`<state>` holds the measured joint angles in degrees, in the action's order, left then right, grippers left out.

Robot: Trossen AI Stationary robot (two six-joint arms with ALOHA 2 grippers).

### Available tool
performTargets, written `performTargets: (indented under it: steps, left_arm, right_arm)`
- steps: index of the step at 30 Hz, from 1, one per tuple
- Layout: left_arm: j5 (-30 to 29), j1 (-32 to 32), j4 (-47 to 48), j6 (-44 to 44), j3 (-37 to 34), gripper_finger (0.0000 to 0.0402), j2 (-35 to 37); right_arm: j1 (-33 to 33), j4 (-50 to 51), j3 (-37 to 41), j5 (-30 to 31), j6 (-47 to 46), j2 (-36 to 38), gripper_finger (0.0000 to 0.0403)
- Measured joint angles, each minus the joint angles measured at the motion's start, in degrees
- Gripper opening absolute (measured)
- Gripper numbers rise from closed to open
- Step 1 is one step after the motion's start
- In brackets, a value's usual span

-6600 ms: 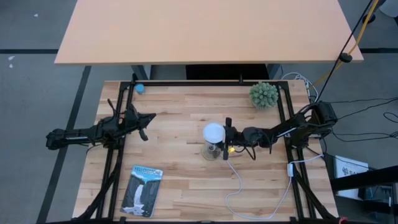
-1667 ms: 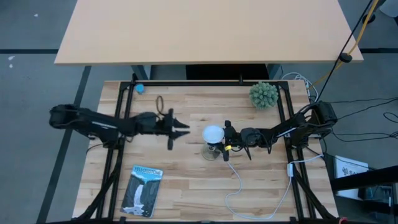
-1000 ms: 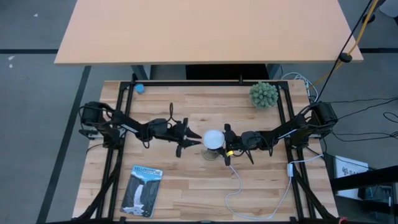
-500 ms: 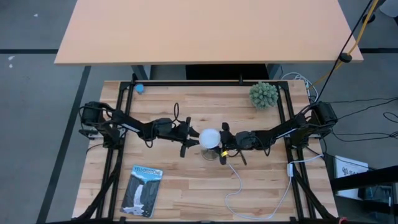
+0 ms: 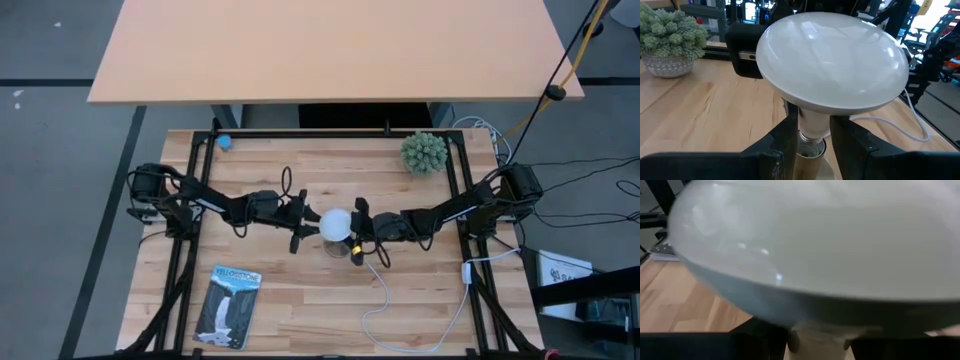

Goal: Screw lightbulb
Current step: Insert the lightbulb into the lamp

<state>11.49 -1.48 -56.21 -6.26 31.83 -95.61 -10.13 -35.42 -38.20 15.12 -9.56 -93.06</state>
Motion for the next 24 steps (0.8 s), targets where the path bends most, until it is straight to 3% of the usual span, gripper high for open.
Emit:
performTargets:
  steps: [15, 24]
  left_arm:
    - [-0.39, -0.02, -1.2, 0.57, -0.07, 0.0119, -0.02]
    - [0.07, 0.04, -3.27, 0.5, 0.0, 0.0119, 0.09]
  right_arm:
    - [-0.02, 2.53, -0.02, 2.59, -0.92, 0.04, 0.0164]
    - [0.02, 4.3, 0.09, 2.95, -0.9, -0.11, 0.0224]
